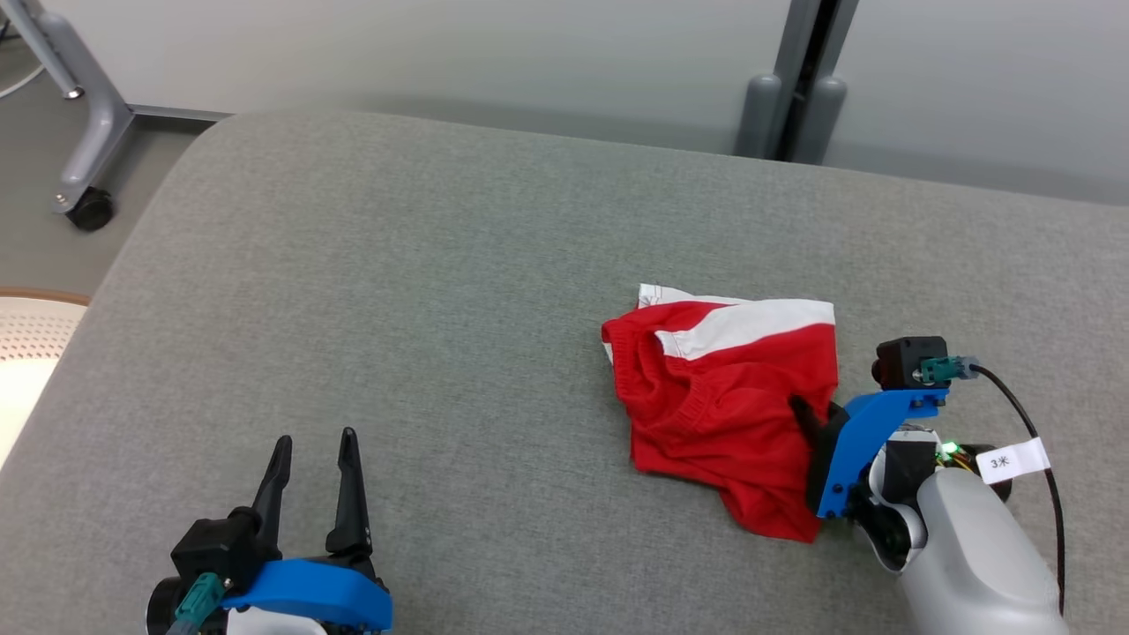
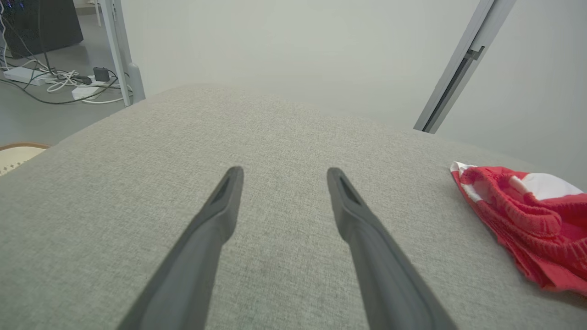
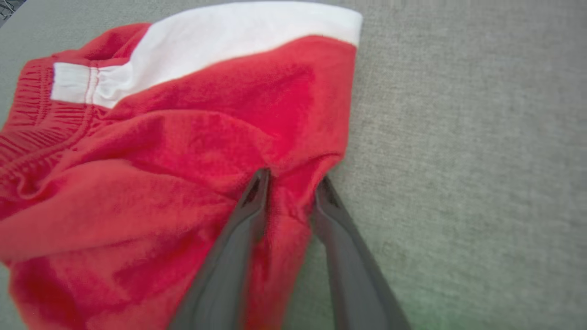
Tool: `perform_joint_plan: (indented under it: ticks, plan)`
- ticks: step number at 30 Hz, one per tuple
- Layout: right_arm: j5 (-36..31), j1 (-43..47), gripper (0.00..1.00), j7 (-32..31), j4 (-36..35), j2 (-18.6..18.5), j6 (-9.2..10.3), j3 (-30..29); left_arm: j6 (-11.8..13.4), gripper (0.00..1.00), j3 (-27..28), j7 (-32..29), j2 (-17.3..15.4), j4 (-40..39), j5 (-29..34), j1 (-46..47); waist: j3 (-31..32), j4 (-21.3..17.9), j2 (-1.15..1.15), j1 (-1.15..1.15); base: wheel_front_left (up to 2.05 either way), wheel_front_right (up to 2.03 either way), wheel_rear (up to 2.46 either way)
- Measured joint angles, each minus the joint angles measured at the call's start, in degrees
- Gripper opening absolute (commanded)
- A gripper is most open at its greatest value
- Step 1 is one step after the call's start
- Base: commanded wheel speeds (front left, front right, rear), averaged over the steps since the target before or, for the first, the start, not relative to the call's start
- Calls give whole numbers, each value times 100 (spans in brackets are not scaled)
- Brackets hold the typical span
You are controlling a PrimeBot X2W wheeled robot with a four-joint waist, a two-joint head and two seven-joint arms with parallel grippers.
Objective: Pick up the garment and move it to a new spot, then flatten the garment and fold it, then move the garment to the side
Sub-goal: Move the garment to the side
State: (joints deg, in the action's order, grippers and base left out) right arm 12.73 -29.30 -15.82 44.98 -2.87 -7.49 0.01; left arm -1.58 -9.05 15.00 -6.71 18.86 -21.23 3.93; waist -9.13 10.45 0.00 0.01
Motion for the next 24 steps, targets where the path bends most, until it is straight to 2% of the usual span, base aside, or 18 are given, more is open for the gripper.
perform_joint_plan:
  ticks: [1, 2, 6, 10, 16, 24]
  plan:
    - [-4, -20, 4, 105, 20, 2, 0, 35, -8, 100, 0, -1, 7, -1, 26, 2, -20, -38, 0, 0, 0, 0, 0]
    - [-4, -51, 0, 198, 38, 5, 0, 79, -24, 100, 3, -1, 12, -3, 43, 9, -40, -84, 0, 0, 0, 0, 0]
    - [-43, -153, 0, 541, 16, 18, -1, 307, -66, 100, 16, 0, 20, -47, 118, 46, -129, -364, 0, 0, 0, 0, 0]
    - [-315, -178, 0, 773, -190, 16, -1, 489, -119, 100, -24, 0, 33, -138, 185, 75, -251, -806, 0, 0, 0, 0, 0]
    - [-366, 110, 0, 856, -940, 9, -1, 659, -151, 100, -82, 0, -10, -319, 311, 127, -478, -1724, 0, 0, 0, 0, 0]
    - [-344, 805, 0, 638, -2148, -16, 0, 692, -172, 100, -181, -141, -200, -486, 421, 258, -696, -3030, 0, 0, 0, 0, 0]
